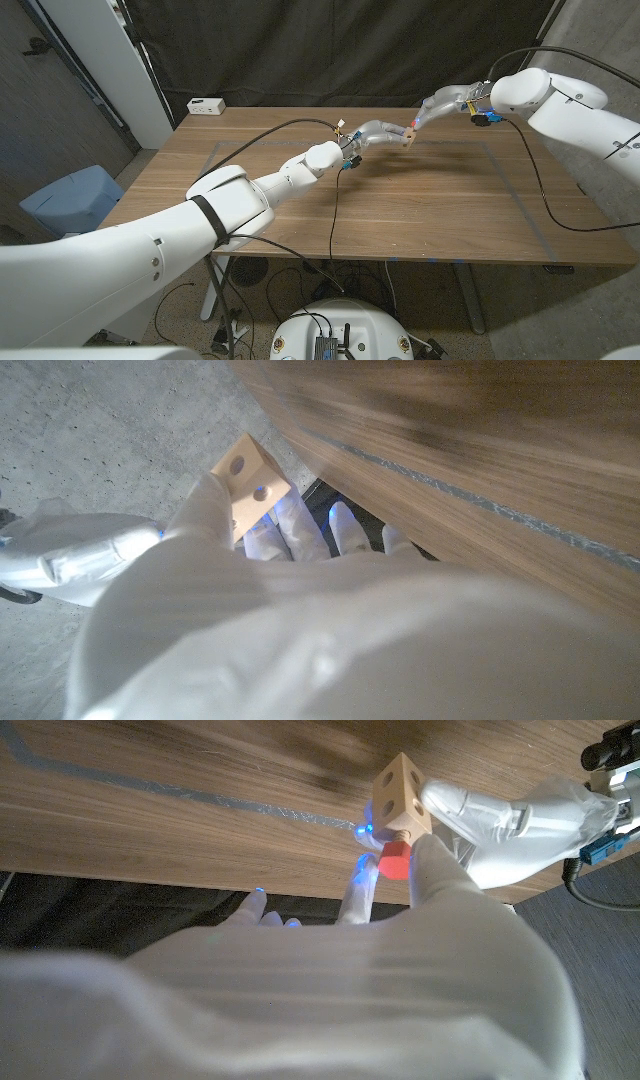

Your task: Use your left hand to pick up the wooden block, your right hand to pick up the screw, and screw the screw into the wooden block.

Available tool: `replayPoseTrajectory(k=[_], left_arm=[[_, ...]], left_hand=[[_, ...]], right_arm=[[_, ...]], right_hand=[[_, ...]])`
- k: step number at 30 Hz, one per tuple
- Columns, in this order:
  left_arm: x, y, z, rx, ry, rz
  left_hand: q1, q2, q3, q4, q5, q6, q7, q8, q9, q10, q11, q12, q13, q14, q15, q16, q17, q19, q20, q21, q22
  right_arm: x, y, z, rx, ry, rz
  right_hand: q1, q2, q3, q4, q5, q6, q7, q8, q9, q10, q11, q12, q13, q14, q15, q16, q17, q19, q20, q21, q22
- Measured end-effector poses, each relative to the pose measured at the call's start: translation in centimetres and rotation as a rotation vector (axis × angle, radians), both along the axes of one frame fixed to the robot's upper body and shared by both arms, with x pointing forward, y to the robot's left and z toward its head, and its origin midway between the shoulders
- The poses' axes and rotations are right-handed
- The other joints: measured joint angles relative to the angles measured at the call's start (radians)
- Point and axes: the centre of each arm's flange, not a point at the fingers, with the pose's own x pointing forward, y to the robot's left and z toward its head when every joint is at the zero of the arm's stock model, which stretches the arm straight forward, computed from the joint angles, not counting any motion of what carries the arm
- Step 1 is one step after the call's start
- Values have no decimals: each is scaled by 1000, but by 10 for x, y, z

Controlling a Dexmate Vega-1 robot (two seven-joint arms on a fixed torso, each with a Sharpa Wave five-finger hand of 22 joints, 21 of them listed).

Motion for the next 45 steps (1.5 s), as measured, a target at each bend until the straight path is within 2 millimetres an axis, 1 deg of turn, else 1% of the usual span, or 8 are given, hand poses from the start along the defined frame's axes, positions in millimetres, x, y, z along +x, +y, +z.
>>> replayPoseTrajectory(k=[7,13,25,34,37,40,42,45], left_arm=[[0,0,0,2,1,0],[1,0,-1,4,7,5],[3,0,-1,7,19,15],[3,0,0,8,18,16],[3,0,0,9,18,16],[3,0,0,9,19,16],[3,0,0,9,19,16],[3,0,0,9,19,16]], left_hand=[[0,0,0,0,-1,0,0,0,0,0,0,0,0,0,0,0,0,0,0,0,0],[0,0,-1,-1,-1,0,0,0,0,0,0,0,0,0,0,0,0,0,0,0,0],[0,0,-1,-1,-2,0,0,0,-1,0,0,0,0,0,0,0,0,0,0,0,0],[0,0,0,0,-2,0,0,0,0,0,0,0,0,0,0,0,0,0,0,0,0],[0,0,0,0,-2,0,0,0,0,0,0,0,0,0,0,0,0,0,0,0,0],[0,0,0,0,-2,0,0,0,0,0,0,0,0,0,0,0,0,0,0,0,0],[3,-3,0,0,-3,0,0,0,0,0,0,0,0,0,0,0,0,0,0,0,0],[2,-2,0,0,-3,0,0,0,0,0,0,0,0,0,0,0,0,0,0,0,0]], right_arm=[[2,2,-1,1,-6,-2],[3,1,-1,1,-13,-12],[5,2,-2,6,-25,-19],[6,2,-3,0,-34,-31],[8,7,-5,-6,-33,-29],[8,8,-5,-11,-37,-33],[8,9,-6,-14,-40,-36],[8,10,-5,-18,-46,-39]], right_hand=[[5,-4,0,0,0,31,-7,21,7,30,-12,7,0,6,-16,4,0,12,-1,7,0],[9,1,0,0,0,48,-9,31,13,43,-17,7,-2,10,-12,4,0,21,-3,7,0],[9,1,0,0,0,92,-21,67,26,91,-26,19,-2,40,-20,12,0,41,-5,7,0],[9,1,0,0,0,100,-18,71,35,103,-25,18,-2,49,-22,12,0,53,-7,14,0],[9,1,0,0,0,103,-14,81,35,114,-21,19,-2,56,-26,16,0,57,-3,14,0],[9,1,-6,5,0,114,-17,86,39,125,-25,22,-2,64,-26,19,0,60,0,14,0],[-2,-10,-10,10,-4,121,-11,97,43,136,-21,22,-2,71,-26,20,3,63,-2,14,0],[-14,-13,-16,16,-4,138,-16,107,48,151,-28,22,-2,79,-33,23,5,71,-3,14,0]])
